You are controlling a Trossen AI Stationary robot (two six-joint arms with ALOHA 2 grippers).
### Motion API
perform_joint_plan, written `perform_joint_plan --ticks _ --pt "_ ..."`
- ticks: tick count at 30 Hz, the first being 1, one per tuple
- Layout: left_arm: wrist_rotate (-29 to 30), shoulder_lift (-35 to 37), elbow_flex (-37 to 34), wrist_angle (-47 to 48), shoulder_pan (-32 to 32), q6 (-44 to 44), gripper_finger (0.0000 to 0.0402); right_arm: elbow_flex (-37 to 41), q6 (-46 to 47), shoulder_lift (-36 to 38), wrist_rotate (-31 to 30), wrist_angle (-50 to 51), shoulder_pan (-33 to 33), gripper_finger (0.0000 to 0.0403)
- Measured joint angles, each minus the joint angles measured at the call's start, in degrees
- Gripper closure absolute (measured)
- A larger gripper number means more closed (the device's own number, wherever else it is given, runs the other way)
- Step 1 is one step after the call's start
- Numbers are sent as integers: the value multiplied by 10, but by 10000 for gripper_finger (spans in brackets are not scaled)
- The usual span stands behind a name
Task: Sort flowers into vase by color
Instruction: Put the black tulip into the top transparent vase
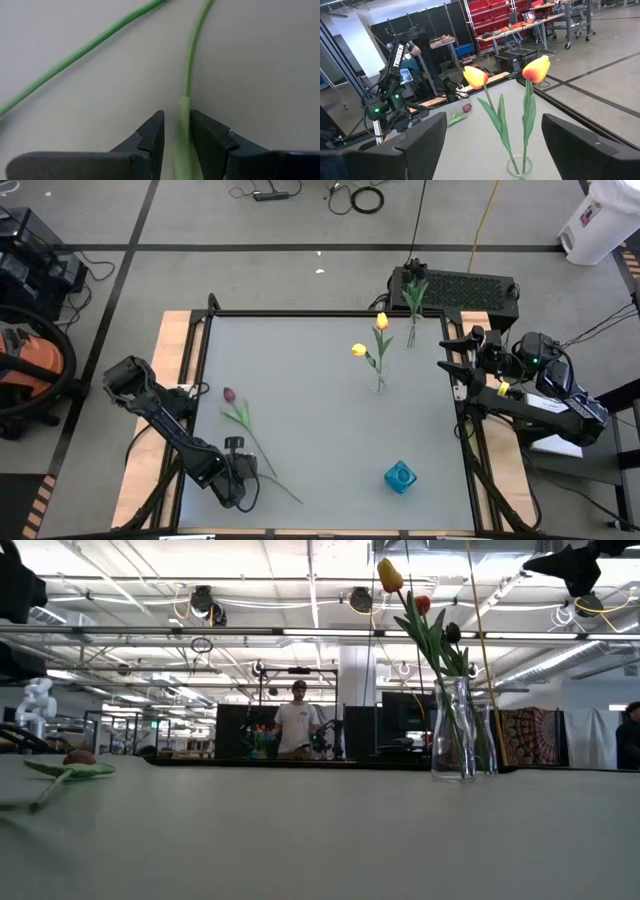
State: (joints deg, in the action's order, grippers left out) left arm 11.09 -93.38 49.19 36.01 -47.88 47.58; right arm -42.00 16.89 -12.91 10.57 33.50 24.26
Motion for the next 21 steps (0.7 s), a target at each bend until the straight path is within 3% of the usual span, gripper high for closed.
perform_joint_plan --ticks 21 --pt "-7 0 0 12 -16 16 300 0 0 0 0 0 0 85"
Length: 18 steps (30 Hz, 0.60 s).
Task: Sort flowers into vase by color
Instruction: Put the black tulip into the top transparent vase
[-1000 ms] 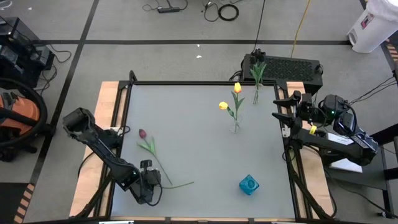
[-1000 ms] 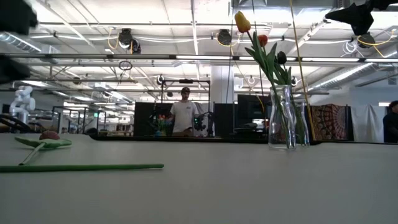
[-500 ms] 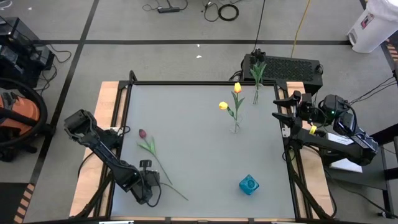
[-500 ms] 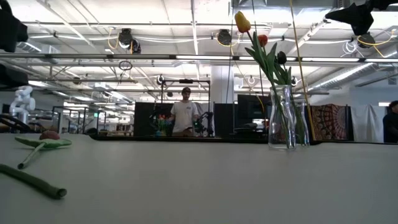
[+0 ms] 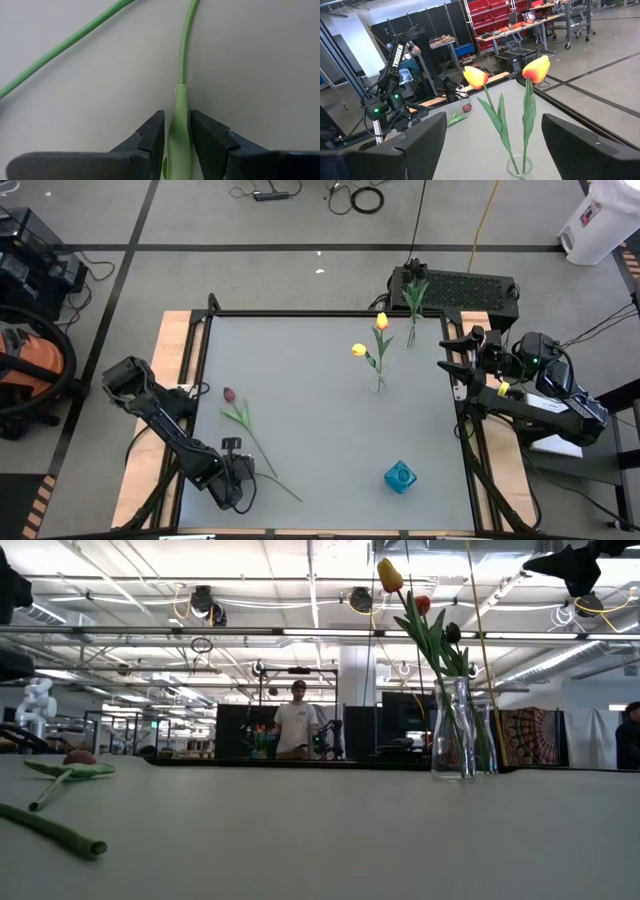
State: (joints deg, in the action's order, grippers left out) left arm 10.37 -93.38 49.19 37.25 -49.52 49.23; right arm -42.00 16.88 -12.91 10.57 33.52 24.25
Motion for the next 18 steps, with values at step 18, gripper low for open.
perform_joint_plan --ticks 18 --pt "1 0 0 27 0 12 368 0 0 0 0 0 0 85"
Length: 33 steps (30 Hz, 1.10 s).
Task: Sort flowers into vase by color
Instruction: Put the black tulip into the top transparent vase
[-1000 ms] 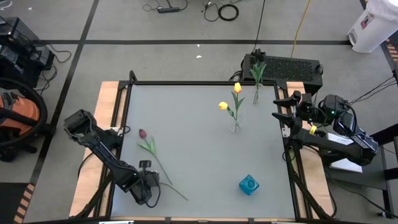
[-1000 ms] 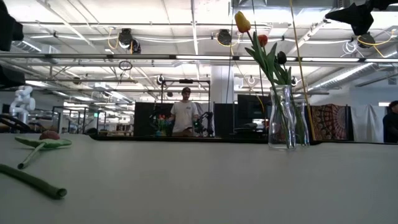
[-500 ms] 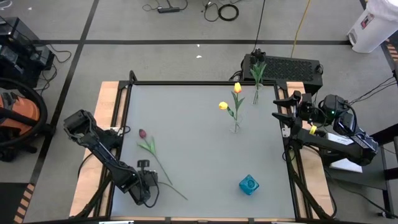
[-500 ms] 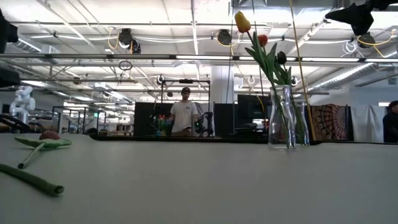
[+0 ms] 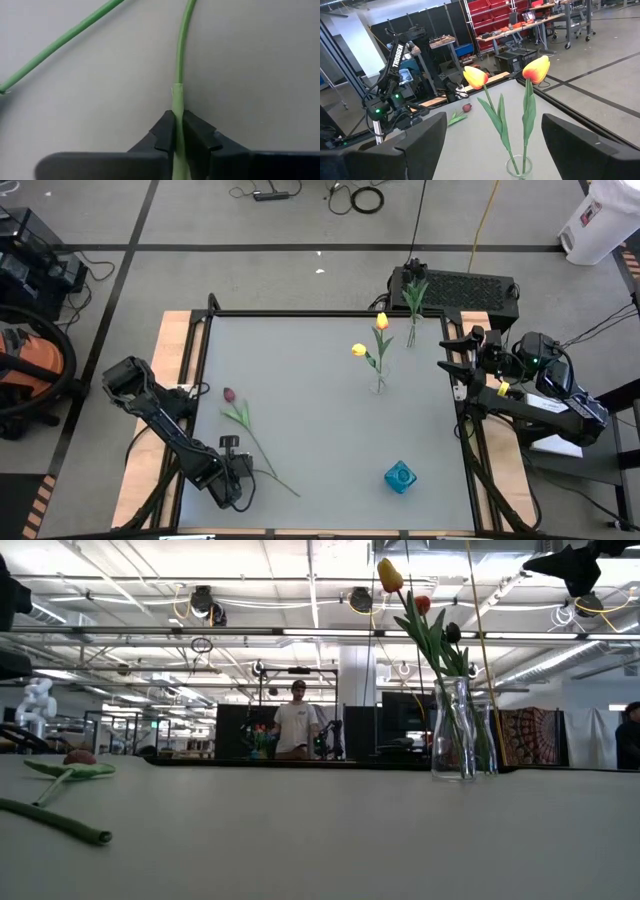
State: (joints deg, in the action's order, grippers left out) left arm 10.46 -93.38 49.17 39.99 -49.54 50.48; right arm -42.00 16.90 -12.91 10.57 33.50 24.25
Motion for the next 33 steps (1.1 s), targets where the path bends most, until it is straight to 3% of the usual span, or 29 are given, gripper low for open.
perform_joint_plan --ticks 4,24,33 --pt "0 0 0 0 0 -4 393 0 0 0 0 0 0 85" --pt "-28 0 13 3 -13 -32 400 0 0 0 0 0 0 85" --pt "3 0 70 104 -43 -32 401 0 0 0 0 0 0 85"
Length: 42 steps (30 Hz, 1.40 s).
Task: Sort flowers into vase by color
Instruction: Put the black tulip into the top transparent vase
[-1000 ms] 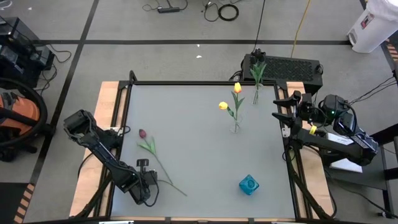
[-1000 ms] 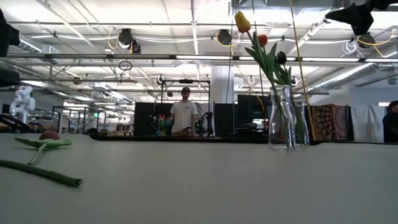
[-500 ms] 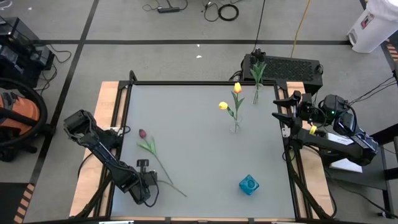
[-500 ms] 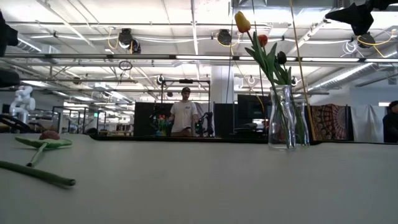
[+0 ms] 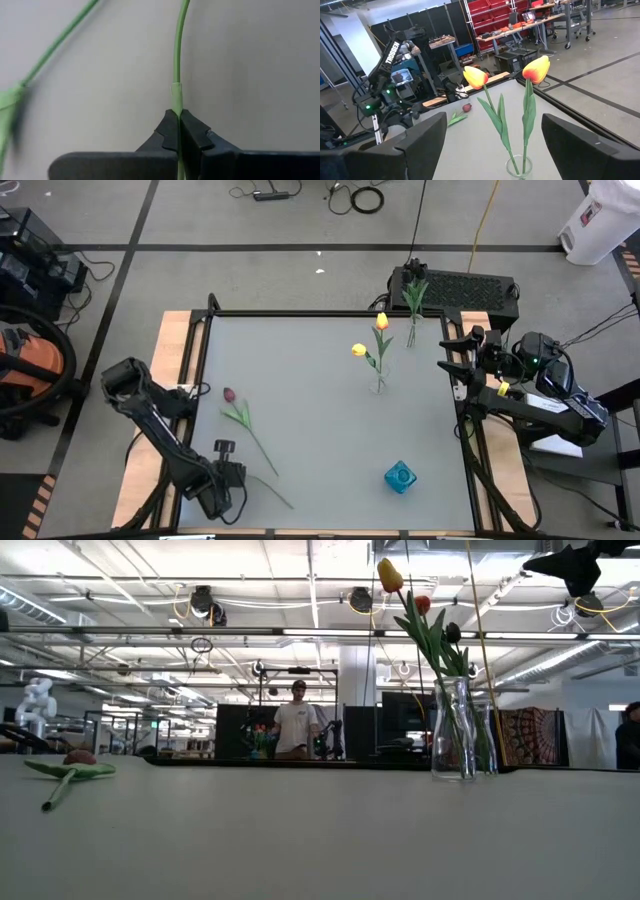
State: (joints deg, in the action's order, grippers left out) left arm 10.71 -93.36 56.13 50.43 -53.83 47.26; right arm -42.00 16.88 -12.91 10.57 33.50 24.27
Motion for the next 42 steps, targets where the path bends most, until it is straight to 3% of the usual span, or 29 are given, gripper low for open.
perform_joint_plan --ticks 7,23,30,42 --pt "42 0 53 70 -4 -1 401 0 0 0 0 0 0 85" --pt "251 0 164 139 13 8 397 0 0 0 0 0 0 85" --pt "324 0 173 138 77 18 395 0 0 0 0 0 0 85" --pt "341 0 173 106 198 2 394 0 0 0 0 0 0 85"
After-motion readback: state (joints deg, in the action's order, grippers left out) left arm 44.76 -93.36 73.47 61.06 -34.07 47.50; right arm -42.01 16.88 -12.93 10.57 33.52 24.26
